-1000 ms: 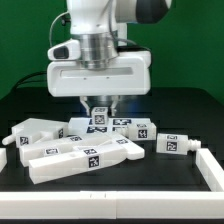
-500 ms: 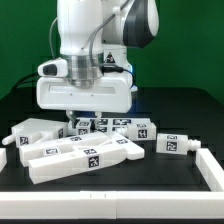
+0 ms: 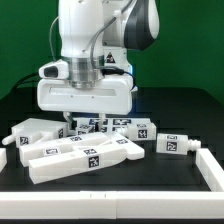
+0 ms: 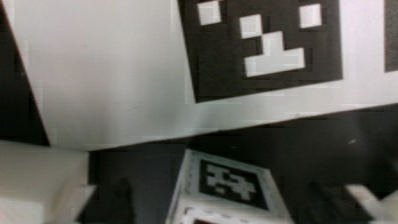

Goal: Assemble chair

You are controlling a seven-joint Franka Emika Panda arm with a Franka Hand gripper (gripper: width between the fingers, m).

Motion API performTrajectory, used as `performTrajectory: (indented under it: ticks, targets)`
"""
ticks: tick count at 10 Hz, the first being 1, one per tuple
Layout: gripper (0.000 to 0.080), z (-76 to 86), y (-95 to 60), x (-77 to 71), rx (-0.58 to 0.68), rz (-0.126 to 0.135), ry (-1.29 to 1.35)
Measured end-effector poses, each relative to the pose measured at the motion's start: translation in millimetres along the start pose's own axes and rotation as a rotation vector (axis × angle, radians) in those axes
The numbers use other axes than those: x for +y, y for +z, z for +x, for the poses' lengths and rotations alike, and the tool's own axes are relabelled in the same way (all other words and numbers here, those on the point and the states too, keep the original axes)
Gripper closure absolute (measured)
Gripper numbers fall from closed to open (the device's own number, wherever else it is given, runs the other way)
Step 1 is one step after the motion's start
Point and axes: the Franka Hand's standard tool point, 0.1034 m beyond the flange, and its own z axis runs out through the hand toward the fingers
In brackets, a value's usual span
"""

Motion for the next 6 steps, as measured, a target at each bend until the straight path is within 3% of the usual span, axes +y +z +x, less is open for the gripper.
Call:
performTrajectory:
  ticks: [1,2,4,6]
  targets:
    - [0.019,-0.2,-2.5,-0.1,0.0,0.004,0.001]
    - [0.019,0.2,-7.3,0.2,-0.004,0.011,0.004]
    - [0.0152,5.1,-33.7,0.3,-0.04,0.062,0.027]
    - [0.0152,23.6,-51.6,11.1,-0.031,0.086,0.033]
